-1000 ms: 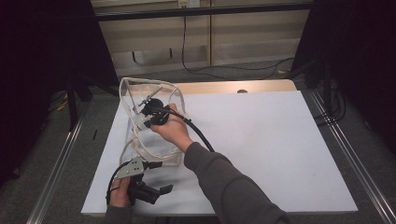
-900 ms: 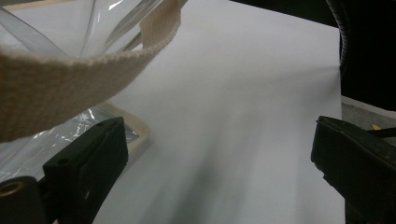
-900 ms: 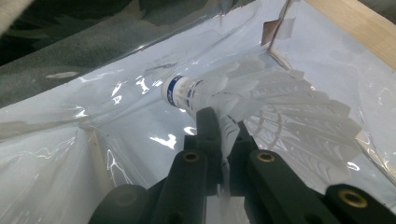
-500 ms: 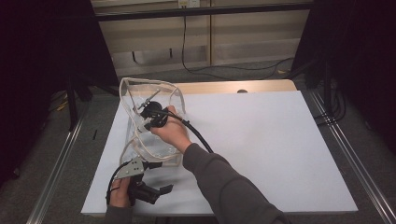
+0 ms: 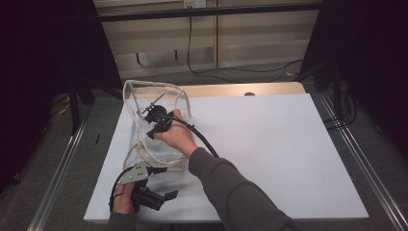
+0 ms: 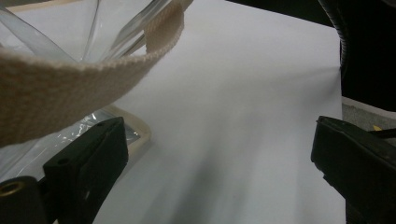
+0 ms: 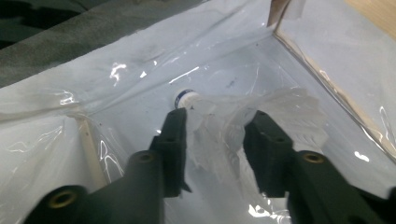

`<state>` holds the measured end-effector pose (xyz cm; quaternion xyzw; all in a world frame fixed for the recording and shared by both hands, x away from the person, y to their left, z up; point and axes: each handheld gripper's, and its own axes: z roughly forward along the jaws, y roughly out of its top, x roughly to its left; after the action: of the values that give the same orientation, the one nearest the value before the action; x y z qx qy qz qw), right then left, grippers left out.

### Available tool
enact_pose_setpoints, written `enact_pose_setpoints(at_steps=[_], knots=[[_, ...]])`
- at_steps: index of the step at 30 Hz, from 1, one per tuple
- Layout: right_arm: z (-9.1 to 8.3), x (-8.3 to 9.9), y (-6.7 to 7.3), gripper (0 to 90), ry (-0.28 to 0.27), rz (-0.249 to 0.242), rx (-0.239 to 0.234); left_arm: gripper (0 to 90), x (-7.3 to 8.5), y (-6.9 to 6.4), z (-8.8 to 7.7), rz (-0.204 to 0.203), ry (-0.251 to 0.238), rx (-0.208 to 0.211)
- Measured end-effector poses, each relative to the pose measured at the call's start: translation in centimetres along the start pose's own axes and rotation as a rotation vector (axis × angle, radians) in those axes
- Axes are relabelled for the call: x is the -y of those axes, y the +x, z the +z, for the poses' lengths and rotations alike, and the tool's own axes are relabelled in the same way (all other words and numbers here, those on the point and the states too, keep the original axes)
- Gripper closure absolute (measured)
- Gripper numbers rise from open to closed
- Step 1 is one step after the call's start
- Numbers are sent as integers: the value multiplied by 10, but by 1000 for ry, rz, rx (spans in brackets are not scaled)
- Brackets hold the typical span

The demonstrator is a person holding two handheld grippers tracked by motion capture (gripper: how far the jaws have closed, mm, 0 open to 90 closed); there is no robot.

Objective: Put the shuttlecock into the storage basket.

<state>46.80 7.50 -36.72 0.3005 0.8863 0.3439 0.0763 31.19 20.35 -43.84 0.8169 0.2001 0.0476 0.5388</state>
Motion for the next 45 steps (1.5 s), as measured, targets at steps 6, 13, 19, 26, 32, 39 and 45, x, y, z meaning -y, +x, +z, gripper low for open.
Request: enact_pose_setpoints(at_steps=[6,13,19,26,32,39,45], knots=[[-4,-1,0,381,16,14,33,39,0,0,0,1,1,-2],[-17,-3,-2,257,-8,28,69,40,0,0,0,2,2,-4],[-29,-5,0,246,-33,28,54,40,-1,-1,1,-5,-8,-4],[-41,-8,3,243,-46,20,42,40,-1,-2,1,-5,-9,-3],[-50,-8,3,220,-47,22,30,40,-1,-2,1,-4,-6,-4],[-62,-9,3,178,-64,17,24,40,-2,-2,1,-2,-6,-6],[-69,-7,4,159,-63,10,12,39,-2,-2,1,0,-6,-6]])
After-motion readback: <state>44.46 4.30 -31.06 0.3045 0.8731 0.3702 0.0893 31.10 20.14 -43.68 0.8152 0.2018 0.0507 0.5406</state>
